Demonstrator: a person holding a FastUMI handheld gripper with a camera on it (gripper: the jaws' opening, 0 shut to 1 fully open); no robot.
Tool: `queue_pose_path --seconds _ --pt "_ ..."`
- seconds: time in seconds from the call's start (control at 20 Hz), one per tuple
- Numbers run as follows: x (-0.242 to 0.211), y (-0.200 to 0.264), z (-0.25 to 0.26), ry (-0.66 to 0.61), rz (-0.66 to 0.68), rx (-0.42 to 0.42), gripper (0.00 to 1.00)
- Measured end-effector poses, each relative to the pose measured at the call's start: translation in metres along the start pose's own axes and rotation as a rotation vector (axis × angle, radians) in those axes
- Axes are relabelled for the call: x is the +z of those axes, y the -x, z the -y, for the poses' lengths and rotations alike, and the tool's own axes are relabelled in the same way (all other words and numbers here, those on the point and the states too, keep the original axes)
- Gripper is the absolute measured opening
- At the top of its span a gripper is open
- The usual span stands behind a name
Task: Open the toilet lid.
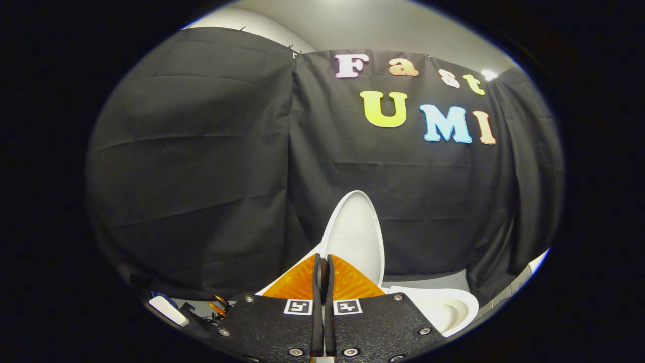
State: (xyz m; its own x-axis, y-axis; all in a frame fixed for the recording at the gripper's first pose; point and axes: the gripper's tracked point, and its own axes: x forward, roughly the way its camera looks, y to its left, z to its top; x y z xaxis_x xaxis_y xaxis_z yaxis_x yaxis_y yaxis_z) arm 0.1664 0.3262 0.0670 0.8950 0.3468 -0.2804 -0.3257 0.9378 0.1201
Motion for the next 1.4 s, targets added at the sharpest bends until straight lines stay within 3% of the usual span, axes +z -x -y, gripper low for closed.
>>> queue_pose_path --seconds 0.45,0.55,0.65,0.85,0.9,1.1,1.4 --pt "-0.003 -0.017 -0.026 0.019 -0.059 0.151 0.08" --pt "-0.005 -0.019 -0.031 0.053 -0.057 0.183 0.15" --pt "-0.009 -0.017 -0.031 0.057 -0.034 0.206 0.30" --pt "-0.026 -0.016 -0.001 -0.048 -0.055 0.137 0.82" --pt "-0.014 -0.010 0.005 -0.065 0.000 0.125 0.95" --pt "0.016 0.013 0.021 -0.022 0.107 0.088 0.97" --pt "0.038 0.056 0.036 0.009 0.168 0.059 0.97"
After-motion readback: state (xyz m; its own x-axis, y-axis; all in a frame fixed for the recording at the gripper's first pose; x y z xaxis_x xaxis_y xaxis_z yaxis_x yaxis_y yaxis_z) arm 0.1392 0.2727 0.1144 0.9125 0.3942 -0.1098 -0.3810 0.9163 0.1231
